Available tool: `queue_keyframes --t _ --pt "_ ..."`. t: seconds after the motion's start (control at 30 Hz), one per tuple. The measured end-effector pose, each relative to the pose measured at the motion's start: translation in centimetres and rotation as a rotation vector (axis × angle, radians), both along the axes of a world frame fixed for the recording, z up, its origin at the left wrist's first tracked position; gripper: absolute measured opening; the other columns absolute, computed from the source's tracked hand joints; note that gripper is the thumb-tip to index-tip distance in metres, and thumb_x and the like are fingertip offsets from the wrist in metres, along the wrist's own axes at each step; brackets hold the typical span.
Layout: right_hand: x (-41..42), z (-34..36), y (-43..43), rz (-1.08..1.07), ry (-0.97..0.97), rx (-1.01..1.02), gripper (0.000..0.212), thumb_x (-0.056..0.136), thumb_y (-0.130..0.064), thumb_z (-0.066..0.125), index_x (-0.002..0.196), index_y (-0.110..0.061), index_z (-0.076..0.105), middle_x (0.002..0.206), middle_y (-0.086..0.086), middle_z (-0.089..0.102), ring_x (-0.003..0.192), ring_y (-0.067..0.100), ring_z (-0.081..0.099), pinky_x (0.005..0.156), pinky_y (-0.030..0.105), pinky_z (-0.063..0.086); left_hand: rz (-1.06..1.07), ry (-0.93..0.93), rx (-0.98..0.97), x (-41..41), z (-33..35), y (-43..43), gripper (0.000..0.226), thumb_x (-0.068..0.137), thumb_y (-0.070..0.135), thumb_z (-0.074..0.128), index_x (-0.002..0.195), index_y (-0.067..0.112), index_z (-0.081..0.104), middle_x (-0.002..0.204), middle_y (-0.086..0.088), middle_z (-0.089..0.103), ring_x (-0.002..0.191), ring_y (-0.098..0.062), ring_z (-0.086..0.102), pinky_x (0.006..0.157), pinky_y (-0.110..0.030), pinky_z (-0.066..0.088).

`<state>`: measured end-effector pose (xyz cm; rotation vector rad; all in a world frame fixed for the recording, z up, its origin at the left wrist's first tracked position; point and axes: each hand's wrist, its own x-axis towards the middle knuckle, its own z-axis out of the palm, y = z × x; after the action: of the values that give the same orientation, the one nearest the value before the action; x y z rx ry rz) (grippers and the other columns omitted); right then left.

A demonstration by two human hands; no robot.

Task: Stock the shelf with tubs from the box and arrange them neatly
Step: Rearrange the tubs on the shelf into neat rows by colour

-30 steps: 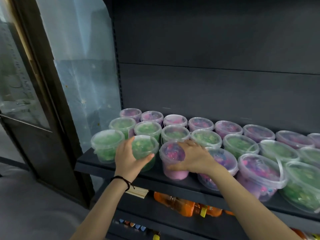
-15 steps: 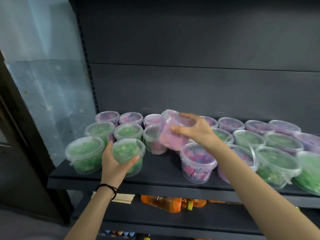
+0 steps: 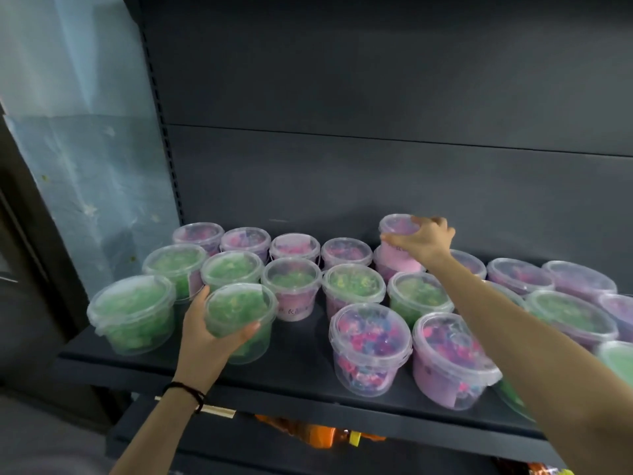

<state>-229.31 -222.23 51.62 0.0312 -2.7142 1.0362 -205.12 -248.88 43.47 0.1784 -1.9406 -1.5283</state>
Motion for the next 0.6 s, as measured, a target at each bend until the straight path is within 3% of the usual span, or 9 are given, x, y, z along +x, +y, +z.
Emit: queue_keyframes --t 0.1,0.2,0.3,0.4,0.5,0.6 --pt "-1.3 0.0 -0.1 0.04 -0.001 -0.032 0.075 0.067 -0.061 0.077 0.126 -0.02 0.057 0.138 0.01 0.036 0.131 0.033 0.028 0.111 0.038 0.031 -0.002 -0.005 0.026 0.2 -0.3 -0.1 0.075 0.049 0.022 0.093 0.097 0.062 0.052 0.096 0.045 0.054 0.089 0.027 0.05 0.067 -0.002 0.044" --pt "-2.3 -0.2 0.0 0.059 -0.015 -0.001 0.076 0.069 -0.063 0.074 0.13 -0.022 0.055 0.14 0.008 0.036 0.131 0.033 0.028 0.109 0.038 0.031 0.007 -0.021 0.056 0.3 -0.1 -0.1 0.07 0.041 0.043 0.085 0.096 0.068 0.05 0.099 0.042 0.054 0.091 0.026 0.051 0.069 -0.001 0.044" --pt "-2.4 -0.4 0.2 0.07 -0.009 0.071 0.078 0.071 -0.063 0.071 0.135 -0.023 0.05 0.142 0.008 0.035 0.132 0.034 0.027 0.108 0.036 0.029 0.005 -0.019 0.043 0.4 -0.2 -0.1 0.071 0.049 0.026 0.087 0.098 0.062 0.051 0.097 0.042 0.056 0.09 0.026 0.051 0.067 0.001 0.043" --pt "-1.7 -0.1 0.4 0.075 -0.021 0.11 0.084 0.069 -0.065 0.072 0.139 -0.027 0.044 0.147 0.007 0.031 0.136 0.034 0.024 0.112 0.042 0.026 0.022 -0.02 0.046 0.3 -0.6 0.0 0.072 0.065 0.0 0.084 0.103 0.045 0.042 0.105 0.027 0.051 0.088 0.027 0.051 0.067 0.0 0.043" --pt "-0.5 -0.1 0.8 0.085 0.022 0.106 0.088 0.067 -0.062 0.076 0.141 -0.031 0.04 0.151 0.006 0.025 0.139 0.033 0.02 0.114 0.047 0.023 0.039 -0.037 0.053 0.2 -0.8 0.2 0.069 0.069 -0.005 0.078 0.1 0.044 0.041 0.099 0.025 0.055 0.083 0.026 0.053 0.065 -0.001 0.044" --pt "1.9 -0.8 1.9 0.115 0.121 0.022 0.08 0.071 -0.048 0.079 0.138 -0.024 0.042 0.146 0.009 0.027 0.136 0.033 0.023 0.109 0.044 0.029 0.045 -0.049 0.067 -0.1 -1.1 0.2 0.069 0.07 -0.005 0.078 0.1 0.045 0.041 0.1 0.022 0.054 0.082 0.026 0.053 0.066 -0.001 0.045"
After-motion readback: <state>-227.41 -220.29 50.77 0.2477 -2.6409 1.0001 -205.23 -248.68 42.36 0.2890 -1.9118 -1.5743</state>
